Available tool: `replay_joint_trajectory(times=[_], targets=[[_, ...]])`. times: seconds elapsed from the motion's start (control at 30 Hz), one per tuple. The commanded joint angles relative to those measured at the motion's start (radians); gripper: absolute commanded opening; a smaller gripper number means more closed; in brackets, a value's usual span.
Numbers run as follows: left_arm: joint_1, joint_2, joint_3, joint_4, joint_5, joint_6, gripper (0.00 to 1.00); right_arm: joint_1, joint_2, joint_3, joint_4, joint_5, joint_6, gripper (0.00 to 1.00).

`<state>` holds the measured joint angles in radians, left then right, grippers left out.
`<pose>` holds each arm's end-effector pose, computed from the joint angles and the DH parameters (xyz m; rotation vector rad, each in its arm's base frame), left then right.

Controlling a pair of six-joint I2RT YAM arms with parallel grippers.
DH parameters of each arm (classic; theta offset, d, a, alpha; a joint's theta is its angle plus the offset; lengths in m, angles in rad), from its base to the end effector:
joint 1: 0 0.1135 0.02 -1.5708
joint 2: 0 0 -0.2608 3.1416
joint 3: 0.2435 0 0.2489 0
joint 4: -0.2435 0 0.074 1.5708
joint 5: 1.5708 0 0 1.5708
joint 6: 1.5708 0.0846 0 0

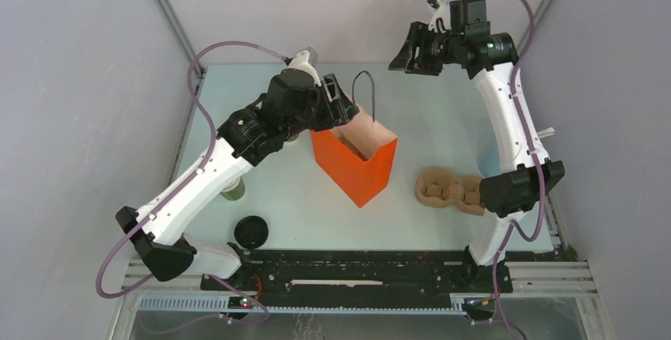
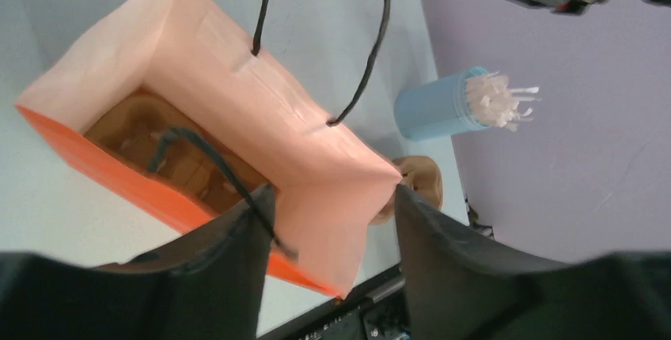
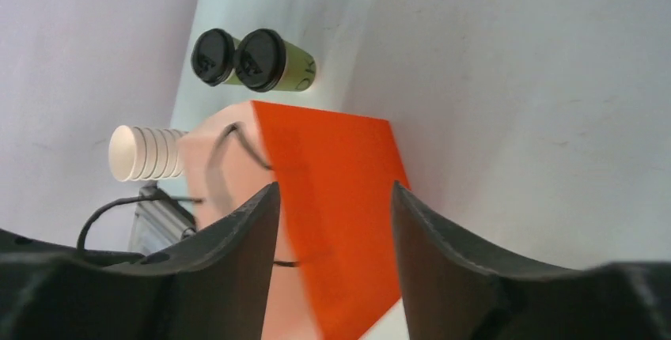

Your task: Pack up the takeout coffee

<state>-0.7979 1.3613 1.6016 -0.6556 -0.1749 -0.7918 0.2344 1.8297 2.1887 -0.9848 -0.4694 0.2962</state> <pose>0.2410 -0.2260 0.4209 -0.1125 2.0794 -0.8398 0.3928 0.1331 0.4191 -0.2025 2.2262 0.8093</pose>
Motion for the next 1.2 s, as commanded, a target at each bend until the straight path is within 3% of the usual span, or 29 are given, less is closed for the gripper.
replay_joint_trajectory(times=[0.0,0.1,0.13,0.23,0.4,0.57,0.63,0.7,0.93,1.07,1.17], targets=[[0.000,-0.106,0.018,-0.108,-0.001,0.154,0.75,-0.009,-0.041,0.099,-0.137,0.075,0.017,0.69],[0.003,-0.250,-0.067,-0.126,-0.030,0.192,0.98,0.002,-0.100,0.096,-0.208,0.105,0.030,0.79],[0.002,-0.294,-0.077,-0.149,-0.049,0.201,1.00,0.009,-0.118,0.101,-0.239,0.129,0.037,0.82],[0.005,-0.405,-0.093,-0.242,-0.105,0.202,1.00,0.061,-0.185,0.095,-0.303,0.188,0.048,0.97],[0.006,-0.545,-0.070,-0.354,-0.174,0.194,1.00,0.306,-0.320,0.064,-0.374,0.356,0.041,0.96],[0.006,-0.654,-0.077,-0.390,-0.273,0.184,1.00,0.695,-0.425,-0.118,-0.279,0.464,0.151,0.95],[0.007,-0.683,-0.110,-0.402,-0.315,0.169,0.99,0.836,-0.425,-0.133,-0.257,0.597,0.181,0.95],[0.008,-0.684,-0.116,-0.429,-0.335,0.153,0.99,0.875,-0.400,-0.107,-0.261,0.626,0.212,0.95],[0.075,-0.529,-0.077,-0.469,-0.235,0.181,0.99,0.830,-0.412,-0.067,-0.254,0.682,0.208,0.95],[0.215,-0.405,-0.047,-0.443,-0.094,0.194,0.99,0.634,-0.483,-0.131,-0.254,0.577,0.166,0.94],[0.268,-0.301,-0.027,-0.398,-0.078,0.232,1.00,0.462,-0.540,-0.203,-0.245,0.497,0.073,0.93]])
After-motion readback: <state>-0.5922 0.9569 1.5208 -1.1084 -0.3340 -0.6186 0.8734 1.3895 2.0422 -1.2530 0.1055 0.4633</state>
